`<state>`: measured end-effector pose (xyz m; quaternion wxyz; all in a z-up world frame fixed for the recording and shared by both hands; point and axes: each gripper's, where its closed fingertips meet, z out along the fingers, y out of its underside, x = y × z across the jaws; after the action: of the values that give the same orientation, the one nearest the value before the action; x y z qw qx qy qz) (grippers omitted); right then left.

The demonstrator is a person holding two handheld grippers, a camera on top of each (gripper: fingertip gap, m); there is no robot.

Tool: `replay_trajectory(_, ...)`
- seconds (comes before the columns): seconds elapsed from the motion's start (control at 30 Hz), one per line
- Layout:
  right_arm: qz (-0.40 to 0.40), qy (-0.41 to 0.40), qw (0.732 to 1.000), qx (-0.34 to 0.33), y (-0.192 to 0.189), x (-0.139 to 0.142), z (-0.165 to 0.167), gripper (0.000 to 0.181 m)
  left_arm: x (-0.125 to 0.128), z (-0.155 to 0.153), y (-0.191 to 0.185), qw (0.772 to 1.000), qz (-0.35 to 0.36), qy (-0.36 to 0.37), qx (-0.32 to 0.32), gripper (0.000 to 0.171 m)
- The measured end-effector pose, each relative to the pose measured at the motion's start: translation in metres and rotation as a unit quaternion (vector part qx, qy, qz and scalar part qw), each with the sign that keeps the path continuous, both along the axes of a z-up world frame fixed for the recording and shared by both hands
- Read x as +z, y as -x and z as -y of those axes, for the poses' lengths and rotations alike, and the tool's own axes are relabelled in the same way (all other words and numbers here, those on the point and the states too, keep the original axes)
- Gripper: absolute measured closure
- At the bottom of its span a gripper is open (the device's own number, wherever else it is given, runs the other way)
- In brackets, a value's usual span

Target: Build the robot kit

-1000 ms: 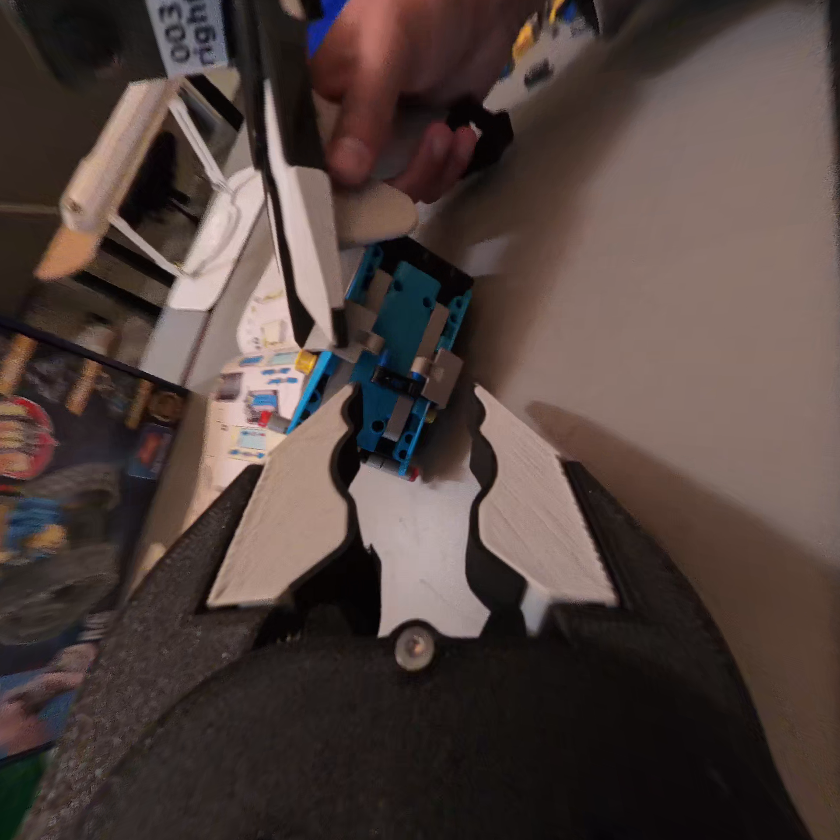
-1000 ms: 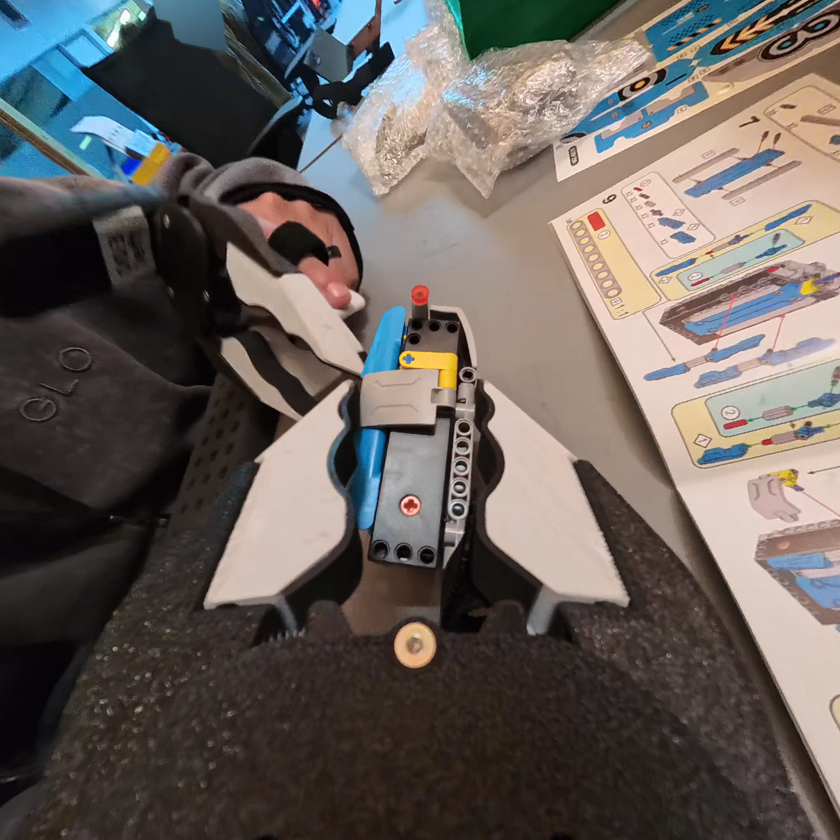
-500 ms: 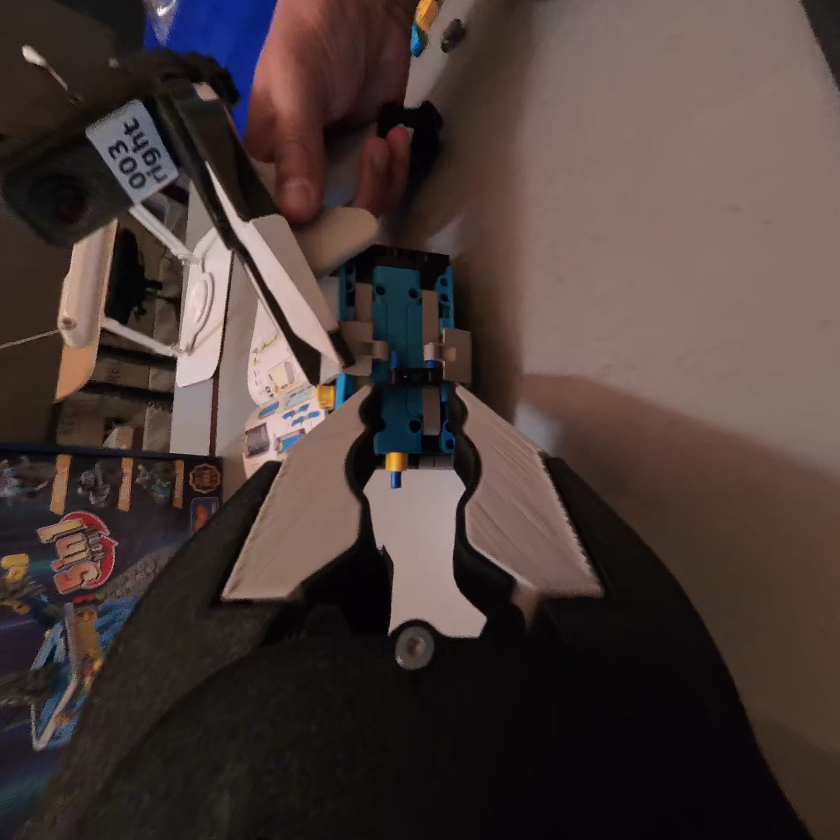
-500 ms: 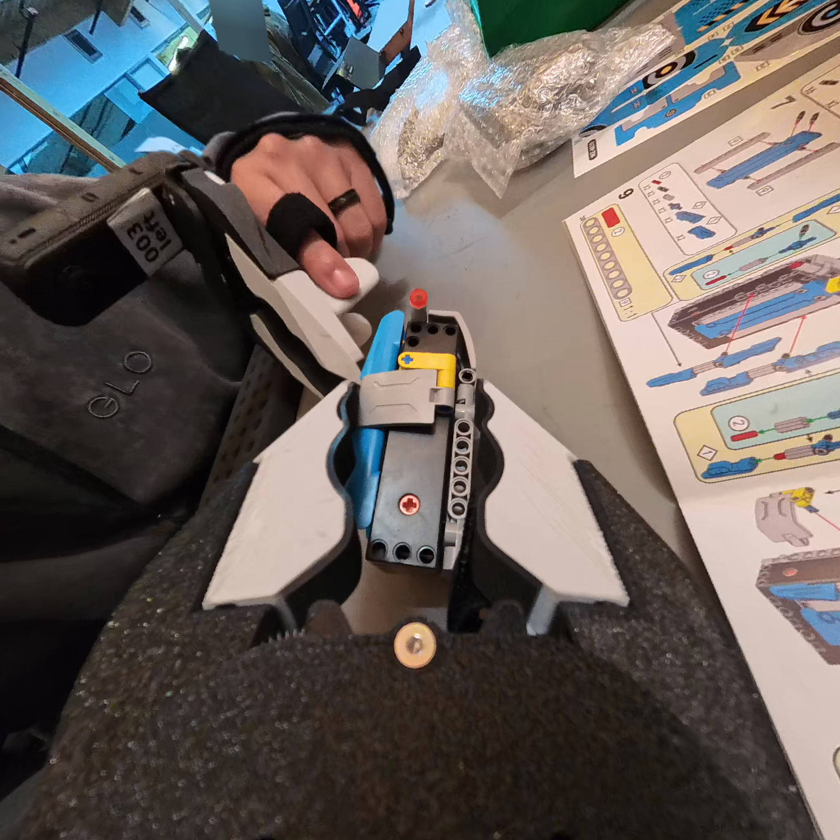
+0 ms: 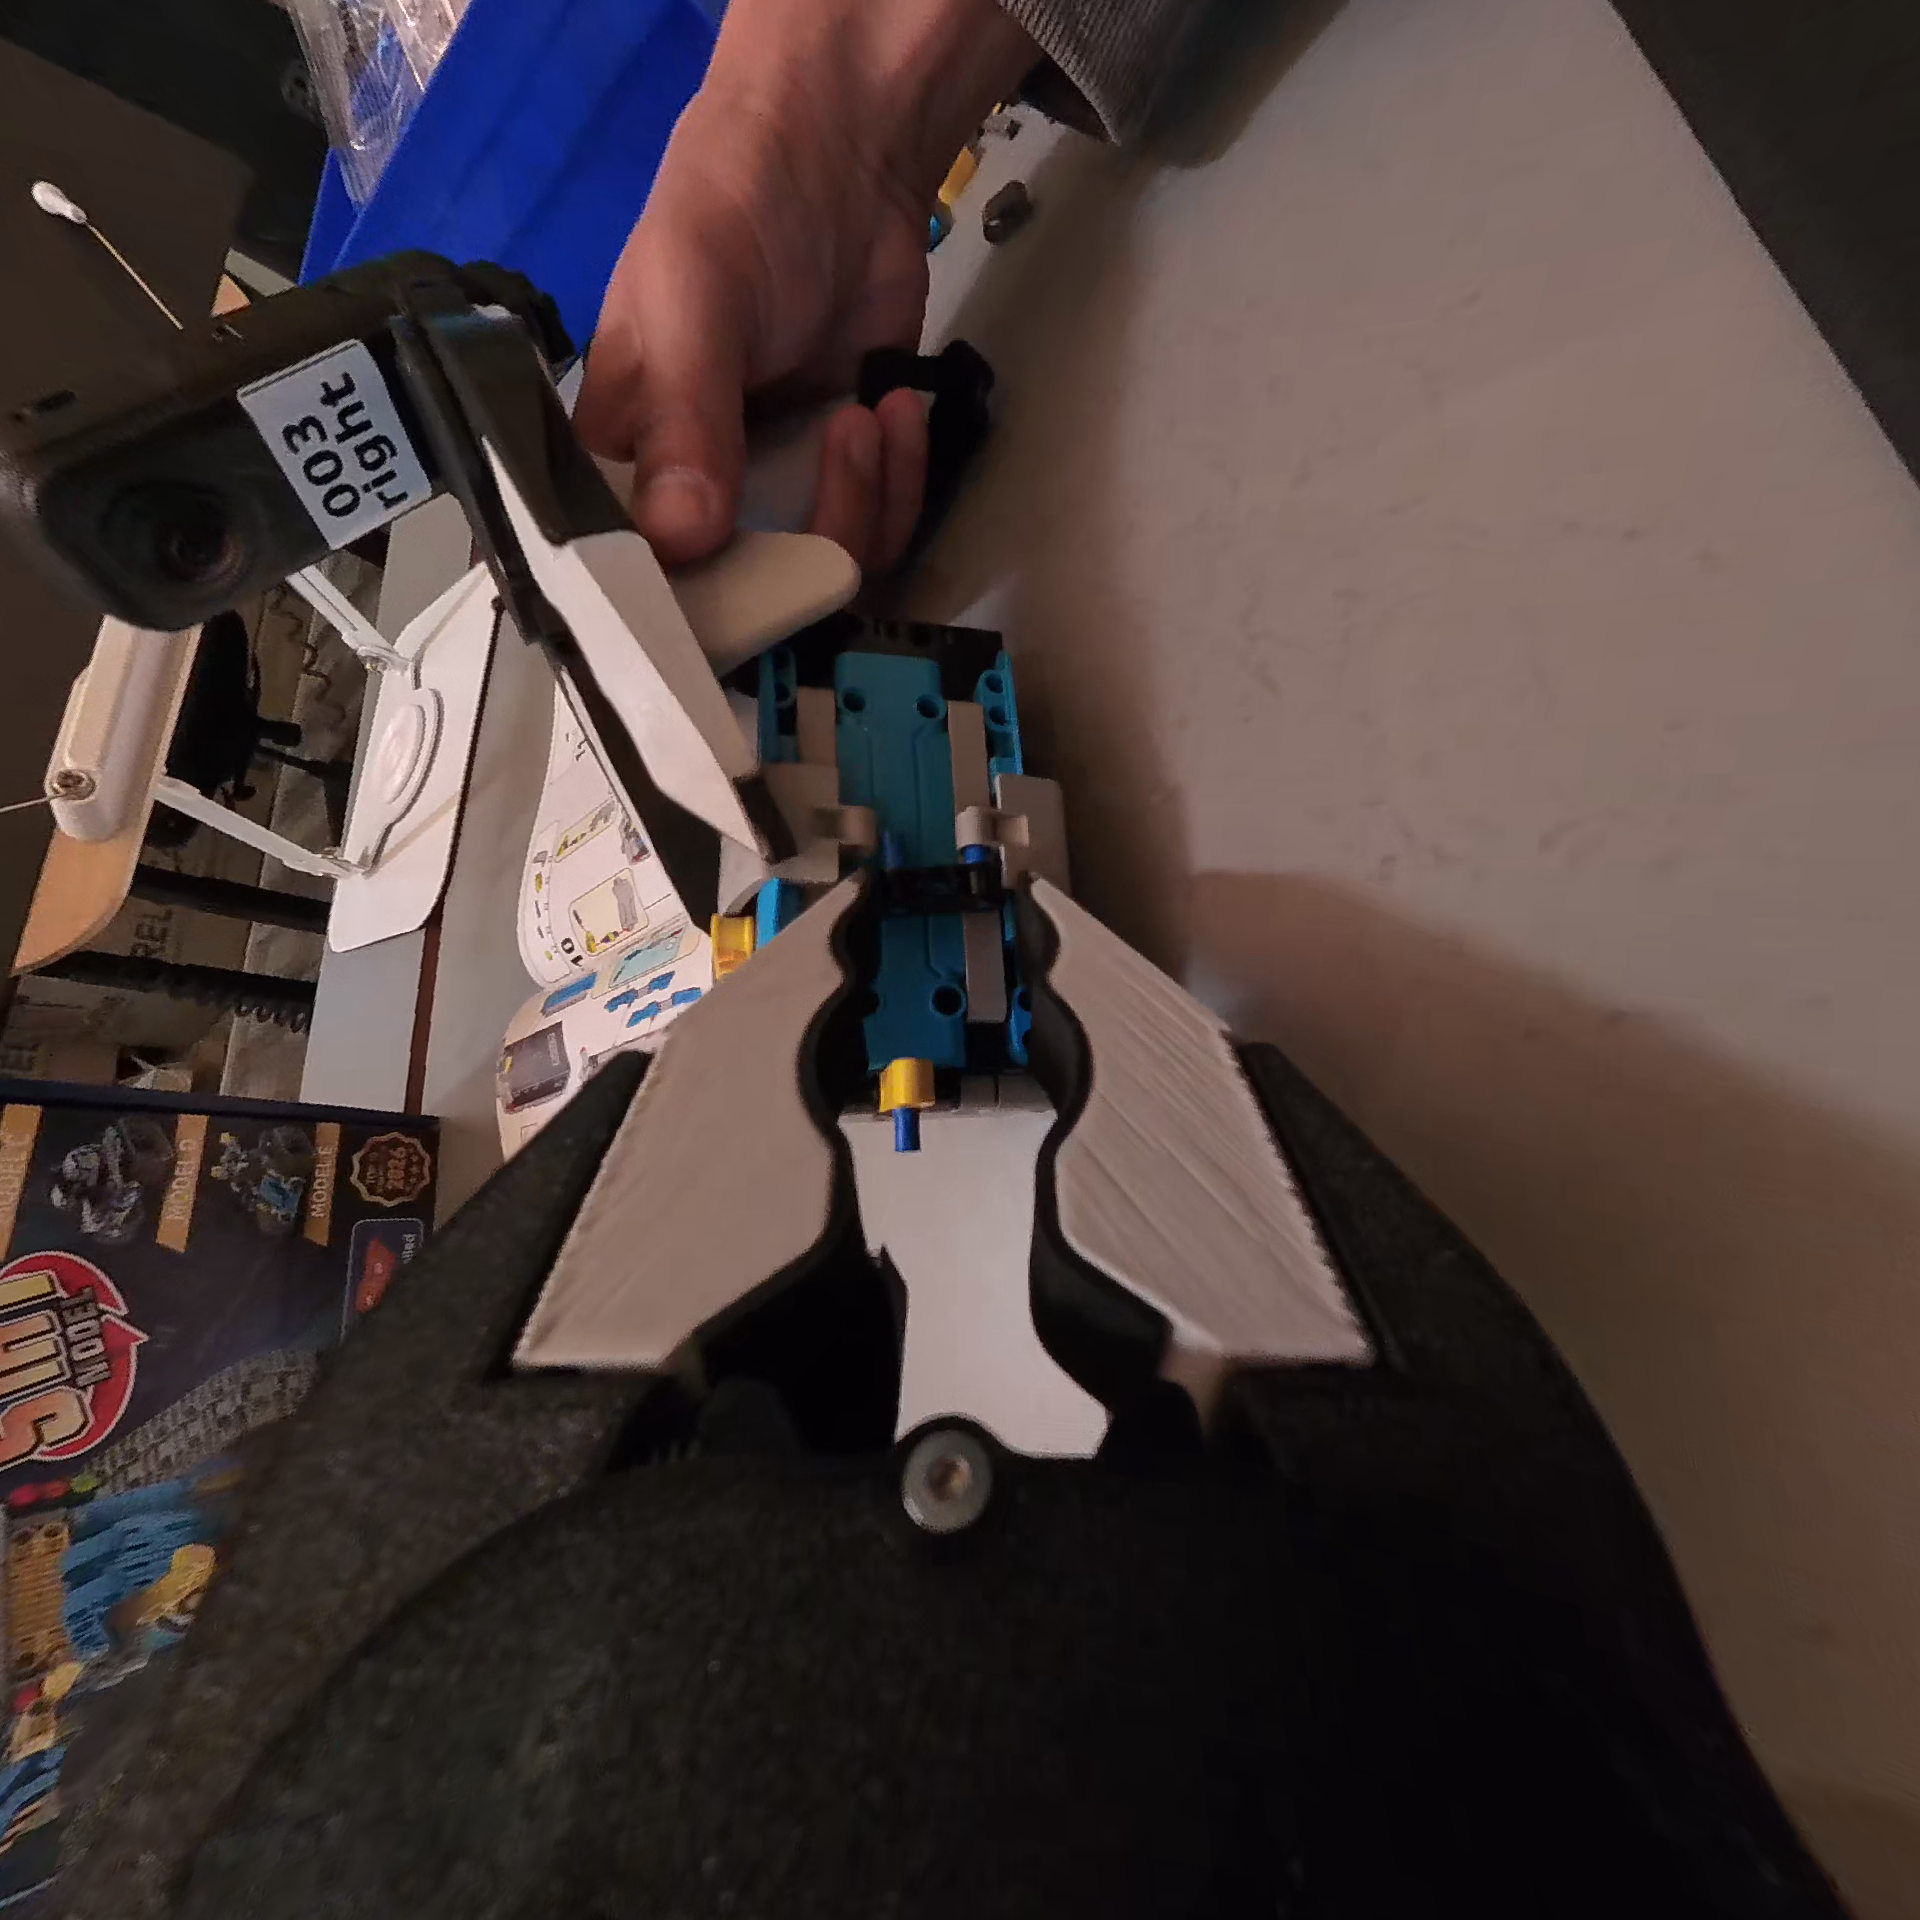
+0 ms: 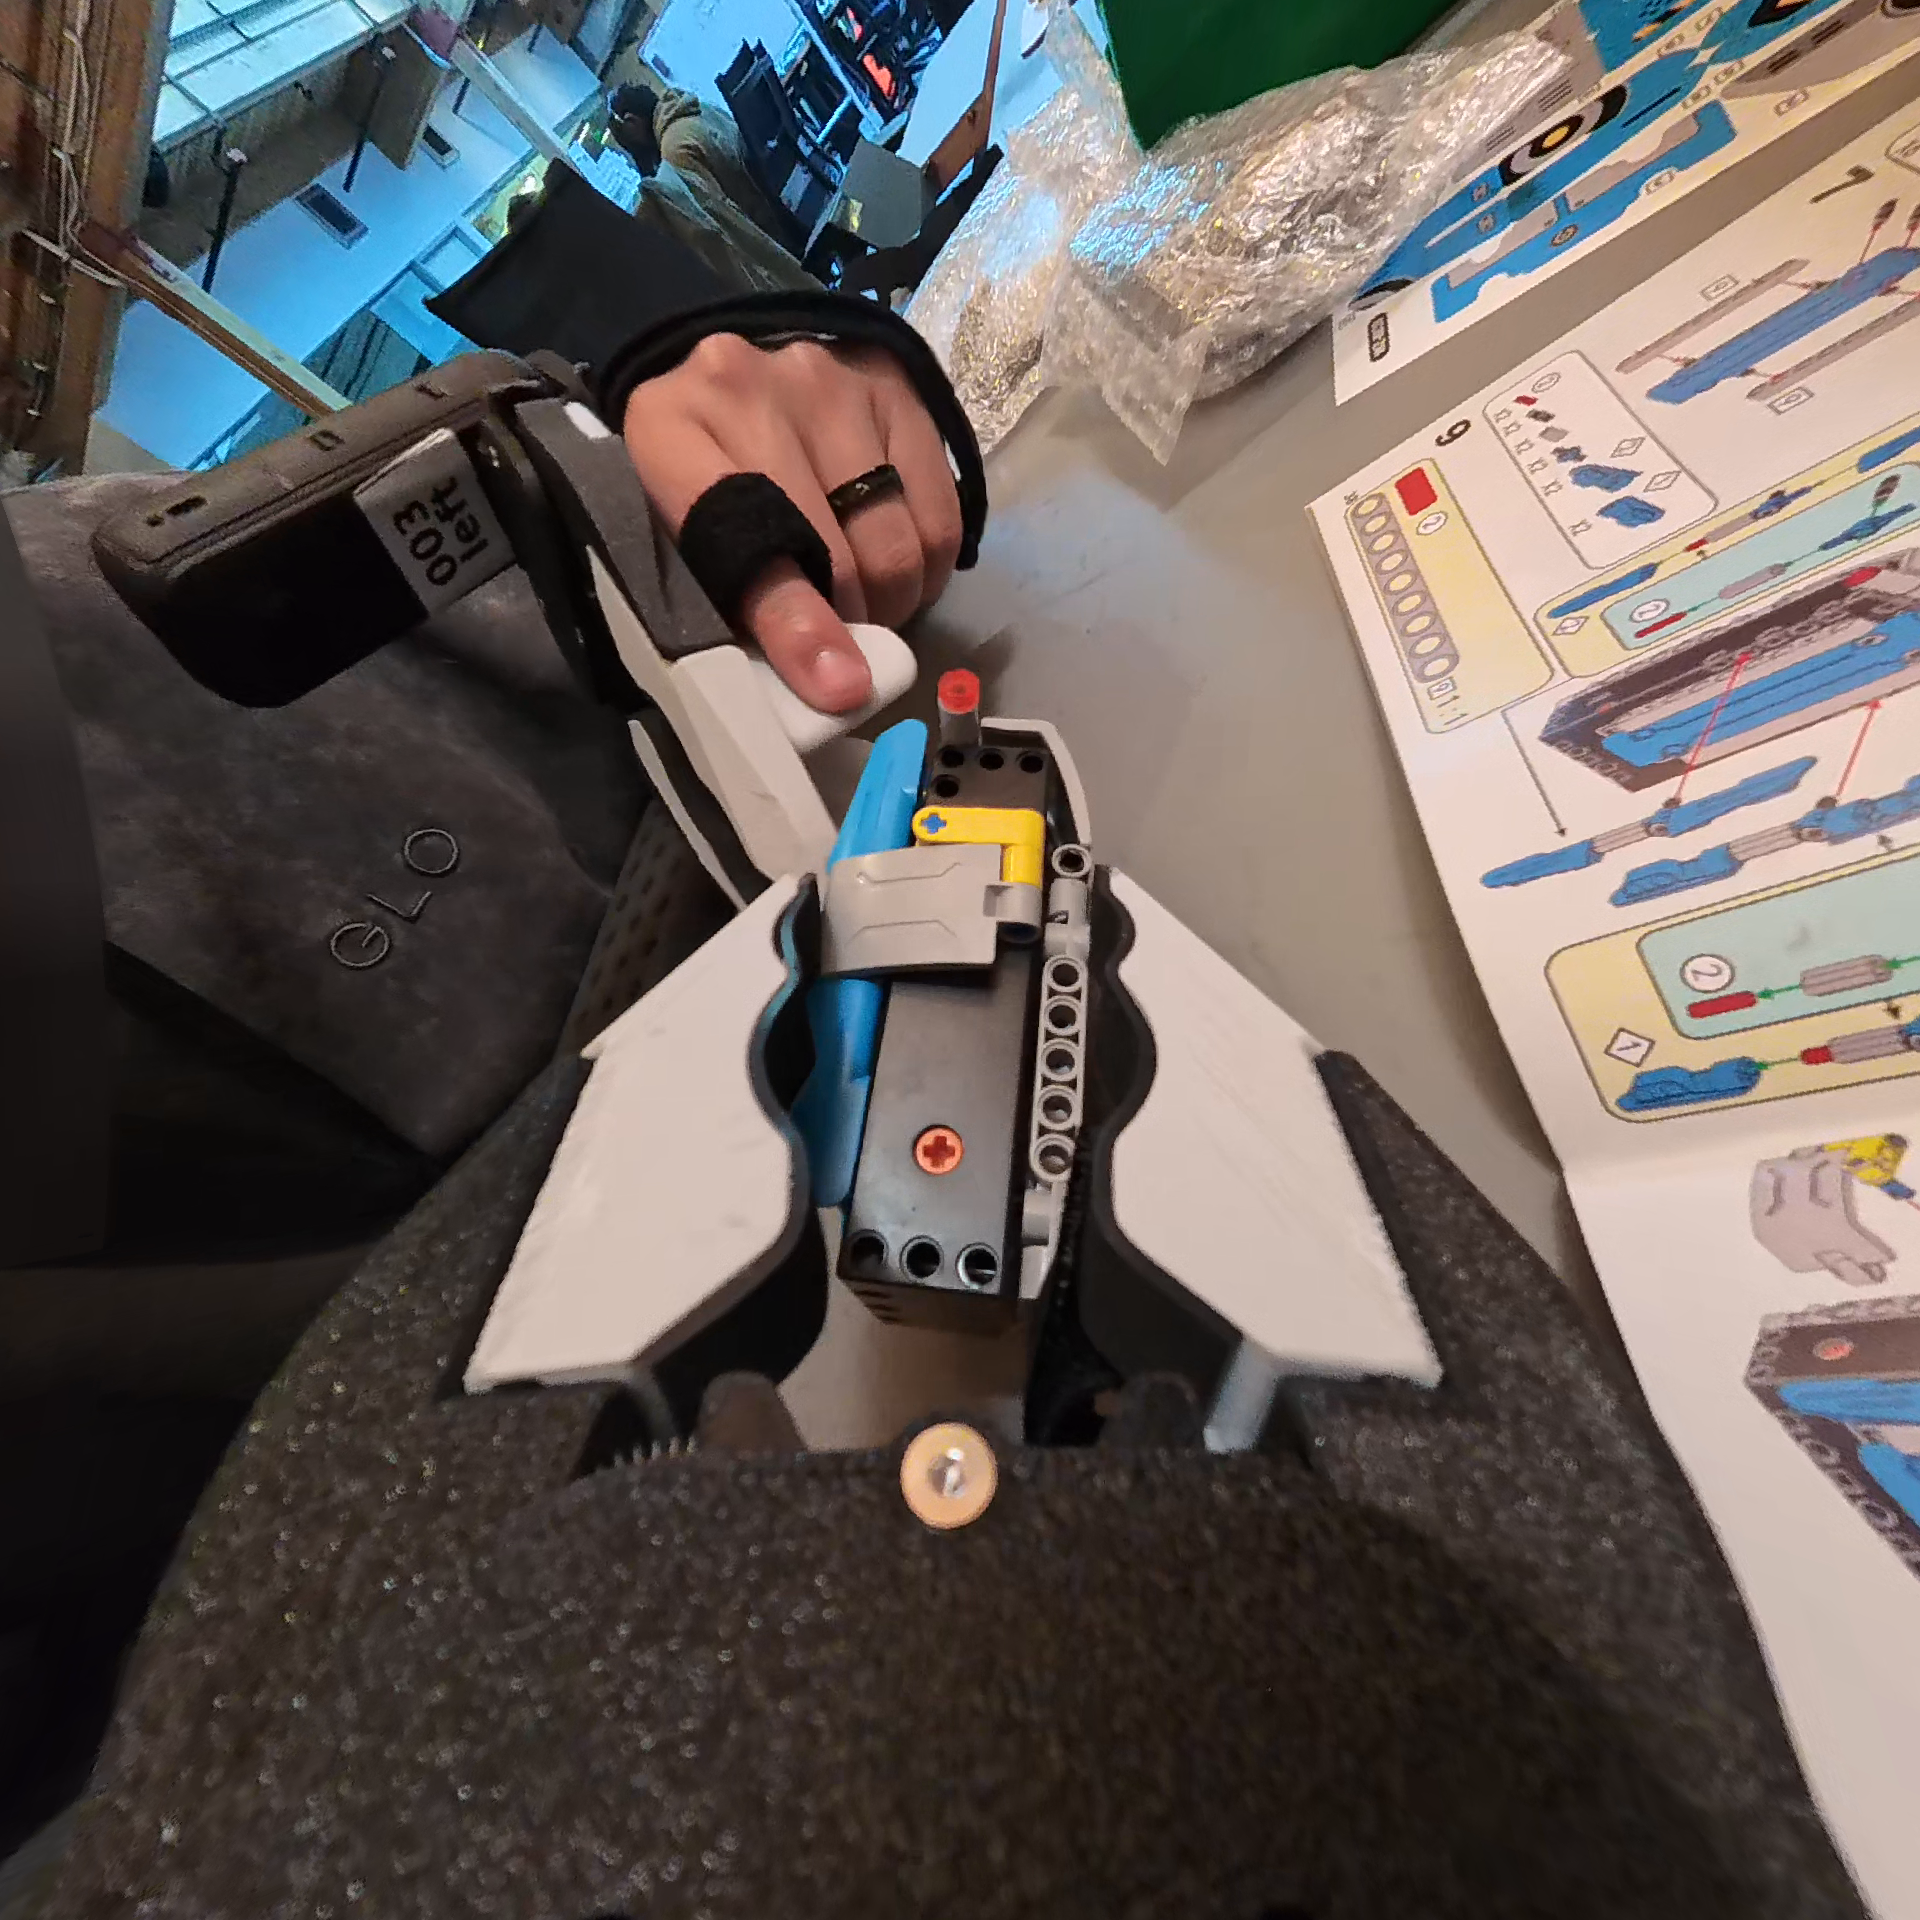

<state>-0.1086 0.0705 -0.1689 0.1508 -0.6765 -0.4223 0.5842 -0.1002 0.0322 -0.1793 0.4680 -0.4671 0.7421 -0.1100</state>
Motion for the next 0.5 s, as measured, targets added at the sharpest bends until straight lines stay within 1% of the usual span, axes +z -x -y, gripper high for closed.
replay_trajectory(0.07,0.002,-0.011,1.000,0.002,0.000,0.000,0.001,0.128,0.000,0.000,0.001,1.000,0.004,-0.003,-0.002,0.147)
replay_trajectory(0.13,0.034,-0.035,0.999,0.008,-0.004,-0.007,0.004,0.115,-0.001,-0.003,0.002,1.000,0.002,-0.008,0.004,0.147)
replay_trajectory(0.17,0.056,-0.055,0.997,0.008,-0.007,-0.013,0.004,0.114,-0.001,-0.005,0.003,1.000,0.001,-0.013,0.008,0.147)
replay_trajectory(0.2,0.073,-0.078,0.994,0.005,-0.009,-0.017,0.003,0.114,-0.001,-0.007,0.003,1.000,0.001,-0.018,0.011,0.147)
replay_trajectory(0.27,0.066,-0.100,0.993,-0.009,-0.008,-0.012,-0.001,0.119,-0.001,-0.008,0.002,1.000,0.005,-0.016,0.013,0.147)
replay_trajectory(0.3,0.062,-0.103,0.993,-0.013,-0.006,-0.009,-0.002,0.124,-0.001,-0.008,0.002,1.000,0.007,-0.014,0.015,0.148)
replay_trajectory(0.5,0.078,-0.087,0.993,-0.014,-0.010,-0.010,-0.007,0.127,0.003,-0.018,0.002,0.999,0.021,-0.020,0.038,0.150)
